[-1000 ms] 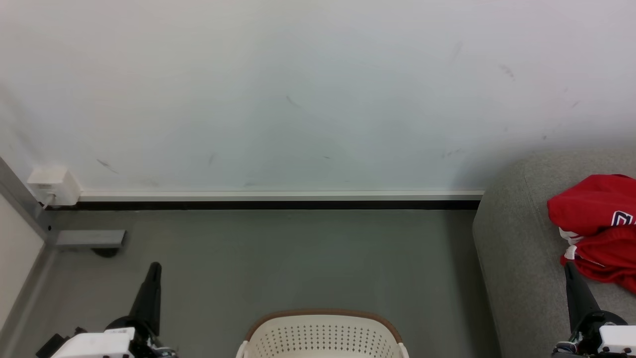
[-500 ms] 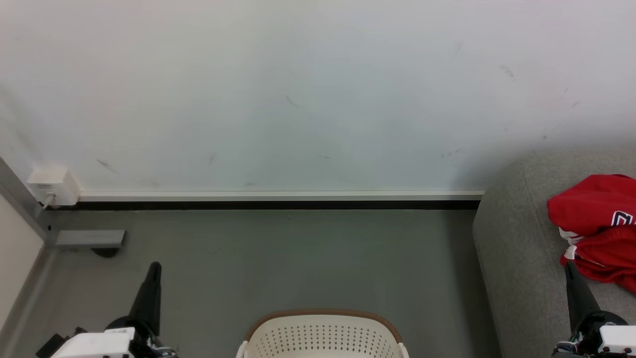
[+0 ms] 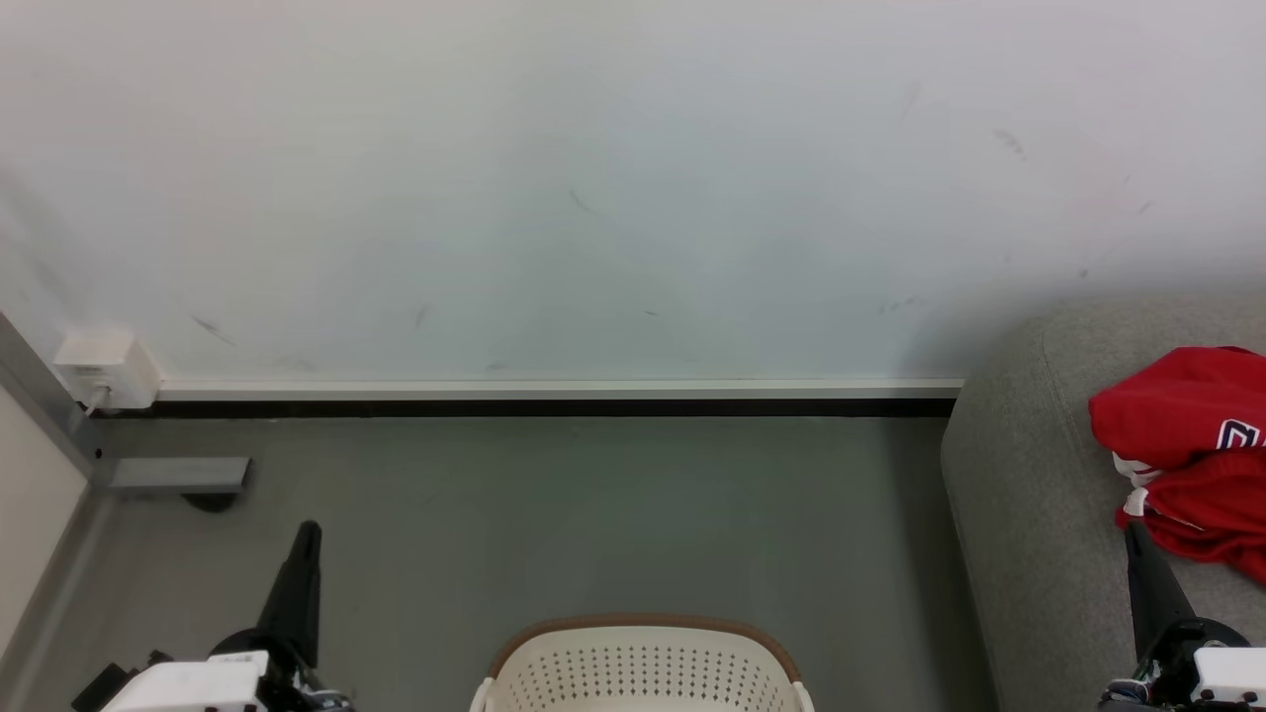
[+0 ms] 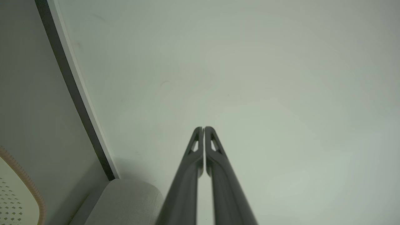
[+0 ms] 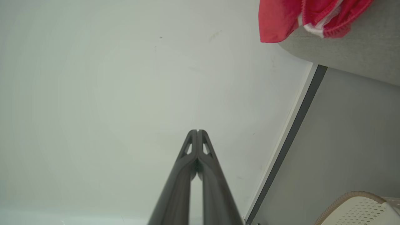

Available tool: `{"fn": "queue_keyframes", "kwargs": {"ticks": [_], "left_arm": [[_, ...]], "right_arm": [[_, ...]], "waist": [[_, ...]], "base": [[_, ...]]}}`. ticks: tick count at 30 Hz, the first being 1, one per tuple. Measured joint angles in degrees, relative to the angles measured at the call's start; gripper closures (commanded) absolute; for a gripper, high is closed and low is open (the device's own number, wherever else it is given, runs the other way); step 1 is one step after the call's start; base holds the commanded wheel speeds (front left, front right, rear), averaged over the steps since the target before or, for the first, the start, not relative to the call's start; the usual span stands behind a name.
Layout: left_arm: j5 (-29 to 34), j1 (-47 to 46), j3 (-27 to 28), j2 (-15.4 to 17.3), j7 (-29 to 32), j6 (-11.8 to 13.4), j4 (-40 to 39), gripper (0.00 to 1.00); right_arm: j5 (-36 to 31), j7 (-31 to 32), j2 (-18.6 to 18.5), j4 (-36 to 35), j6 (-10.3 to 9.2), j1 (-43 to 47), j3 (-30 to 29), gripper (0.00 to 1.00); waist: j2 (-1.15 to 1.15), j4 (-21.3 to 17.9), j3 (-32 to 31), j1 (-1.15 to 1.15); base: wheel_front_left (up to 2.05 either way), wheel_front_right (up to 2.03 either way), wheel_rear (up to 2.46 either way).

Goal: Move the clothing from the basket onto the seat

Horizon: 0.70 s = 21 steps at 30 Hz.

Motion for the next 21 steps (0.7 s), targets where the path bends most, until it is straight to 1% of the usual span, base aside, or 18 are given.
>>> {"fn": "queue_keyframes", "kwargs": {"ticks": [21], "left_arm": [[0.0, 0.0, 0.0, 0.0, 0.0, 0.0, 0.0, 1.0]], "right_arm": [[-0.1, 0.1, 0.1, 0.0, 0.0, 0.0, -0.1, 1.0]], "waist": [[0.0, 0.0, 0.0, 0.0]], "base": [[0.0, 0.0, 0.0]]}}
